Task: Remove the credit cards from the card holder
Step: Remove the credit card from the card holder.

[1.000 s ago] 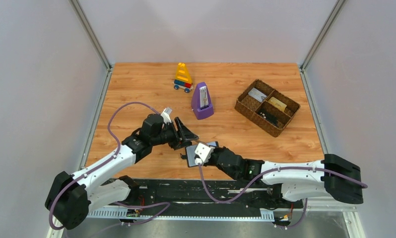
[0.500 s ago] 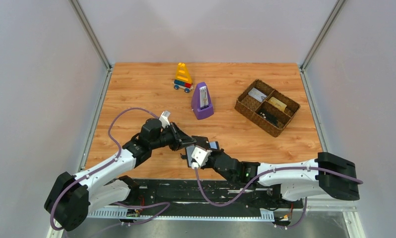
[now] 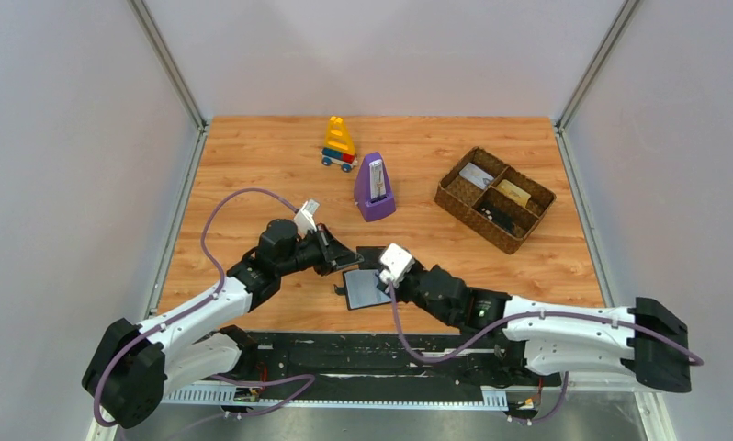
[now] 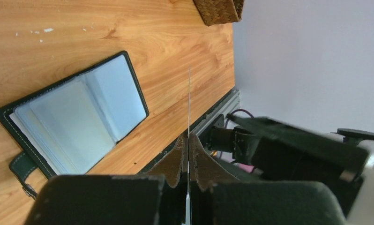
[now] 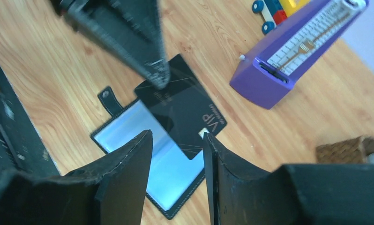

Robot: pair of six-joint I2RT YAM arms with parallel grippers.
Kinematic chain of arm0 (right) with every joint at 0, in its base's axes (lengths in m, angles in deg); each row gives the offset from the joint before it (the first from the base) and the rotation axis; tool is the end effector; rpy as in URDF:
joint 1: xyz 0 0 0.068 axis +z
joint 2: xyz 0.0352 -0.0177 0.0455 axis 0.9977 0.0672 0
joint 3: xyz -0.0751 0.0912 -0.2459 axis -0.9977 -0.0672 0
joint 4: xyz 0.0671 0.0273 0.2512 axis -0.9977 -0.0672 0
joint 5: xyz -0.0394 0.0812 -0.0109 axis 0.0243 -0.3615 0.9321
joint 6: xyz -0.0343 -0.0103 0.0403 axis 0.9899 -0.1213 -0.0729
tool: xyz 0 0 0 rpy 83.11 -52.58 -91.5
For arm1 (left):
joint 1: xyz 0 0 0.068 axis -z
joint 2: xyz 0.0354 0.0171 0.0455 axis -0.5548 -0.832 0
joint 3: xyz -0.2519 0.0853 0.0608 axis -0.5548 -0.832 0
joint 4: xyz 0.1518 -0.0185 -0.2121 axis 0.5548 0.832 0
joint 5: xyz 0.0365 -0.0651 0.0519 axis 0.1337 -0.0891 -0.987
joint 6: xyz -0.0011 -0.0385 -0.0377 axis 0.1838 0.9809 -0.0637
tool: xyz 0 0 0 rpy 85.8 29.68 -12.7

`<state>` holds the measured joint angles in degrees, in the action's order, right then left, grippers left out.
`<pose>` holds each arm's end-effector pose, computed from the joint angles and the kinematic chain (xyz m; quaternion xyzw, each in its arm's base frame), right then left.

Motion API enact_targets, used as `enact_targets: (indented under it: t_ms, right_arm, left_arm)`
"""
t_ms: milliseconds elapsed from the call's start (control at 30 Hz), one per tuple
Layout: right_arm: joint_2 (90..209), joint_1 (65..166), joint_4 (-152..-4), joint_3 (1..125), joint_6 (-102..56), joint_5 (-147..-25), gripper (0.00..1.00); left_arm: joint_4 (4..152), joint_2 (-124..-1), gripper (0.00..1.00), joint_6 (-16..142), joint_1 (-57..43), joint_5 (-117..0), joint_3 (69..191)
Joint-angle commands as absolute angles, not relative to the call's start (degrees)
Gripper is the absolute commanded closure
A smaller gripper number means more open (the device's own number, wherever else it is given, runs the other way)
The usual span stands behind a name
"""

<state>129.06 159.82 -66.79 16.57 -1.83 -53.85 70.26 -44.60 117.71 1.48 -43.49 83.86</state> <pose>0.0788 0.2167 0.2306 -0.4719 0.6609 0.1228 0.5705 0.1708 -0.1375 0.2199 -0.1067 0.8118 -0.5300 0.2208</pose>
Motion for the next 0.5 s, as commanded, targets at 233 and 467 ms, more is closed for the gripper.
enact_targets:
  t_ms: [233,467]
  right_arm:
    - [116.2,134.0,-77.0,21.6,-34.3,-86.8,0.51]
    - [120.1,124.4,-79.0,22.9,-39.6,-103.6,0.52]
  left_arm:
    - [68.2,-42.6,1.0,99.9,1.2,-36.1,84.7]
    - [68.2,-40.6,1.0,98.0,1.3,-34.4,85.2]
